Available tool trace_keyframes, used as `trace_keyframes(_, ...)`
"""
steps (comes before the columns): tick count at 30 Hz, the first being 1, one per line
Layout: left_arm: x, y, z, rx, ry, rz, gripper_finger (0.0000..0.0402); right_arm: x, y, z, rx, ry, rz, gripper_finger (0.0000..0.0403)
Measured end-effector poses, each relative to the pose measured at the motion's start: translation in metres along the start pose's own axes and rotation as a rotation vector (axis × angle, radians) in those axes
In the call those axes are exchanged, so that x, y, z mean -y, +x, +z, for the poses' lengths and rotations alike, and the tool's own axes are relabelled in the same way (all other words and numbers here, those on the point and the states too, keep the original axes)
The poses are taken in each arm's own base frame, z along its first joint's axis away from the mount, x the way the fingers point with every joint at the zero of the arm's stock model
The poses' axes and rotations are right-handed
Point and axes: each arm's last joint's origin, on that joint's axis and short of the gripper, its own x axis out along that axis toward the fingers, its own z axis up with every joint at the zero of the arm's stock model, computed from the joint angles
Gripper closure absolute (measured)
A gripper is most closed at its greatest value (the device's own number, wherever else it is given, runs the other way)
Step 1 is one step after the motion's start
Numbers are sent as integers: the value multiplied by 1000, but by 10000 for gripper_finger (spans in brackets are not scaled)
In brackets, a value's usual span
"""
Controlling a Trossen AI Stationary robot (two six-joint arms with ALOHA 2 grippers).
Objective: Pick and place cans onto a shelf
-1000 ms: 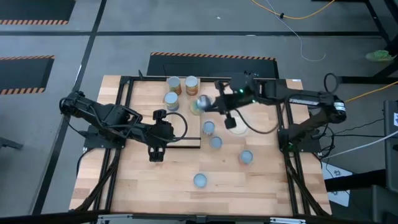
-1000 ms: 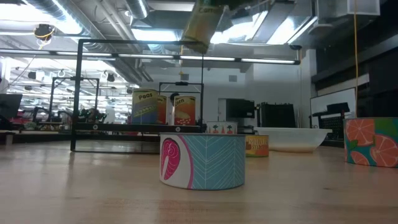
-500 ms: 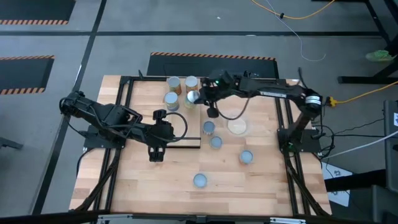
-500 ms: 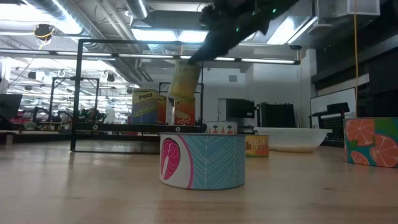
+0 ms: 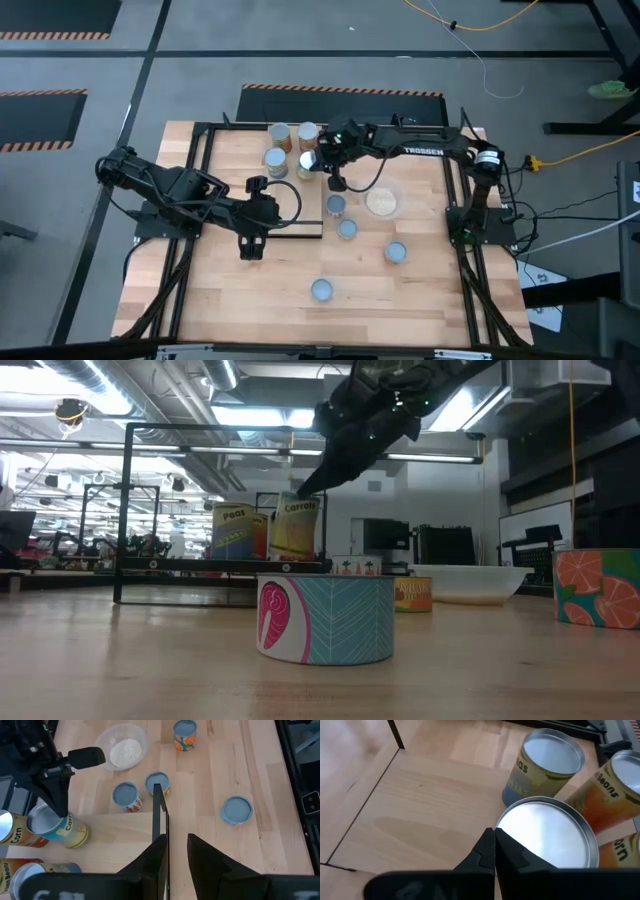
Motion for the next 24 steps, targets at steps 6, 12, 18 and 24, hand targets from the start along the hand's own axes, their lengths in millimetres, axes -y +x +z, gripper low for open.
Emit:
trace_keyframes(6, 0, 0, 0, 0, 0, 0, 333, 3, 0, -1, 3, 2, -8, 402)
trace_keyframes(12, 0, 0, 0, 0, 0, 0, 333, 3, -1, -1, 1, 4, -10, 398)
trace_keyframes(18, 0, 0, 0, 0, 0, 0, 335, 3, -1, -1, 1, 4, -10, 398)
trace_keyframes(24, 0, 0, 0, 0, 0, 0, 332, 3, -1, -1, 1, 4, -9, 398)
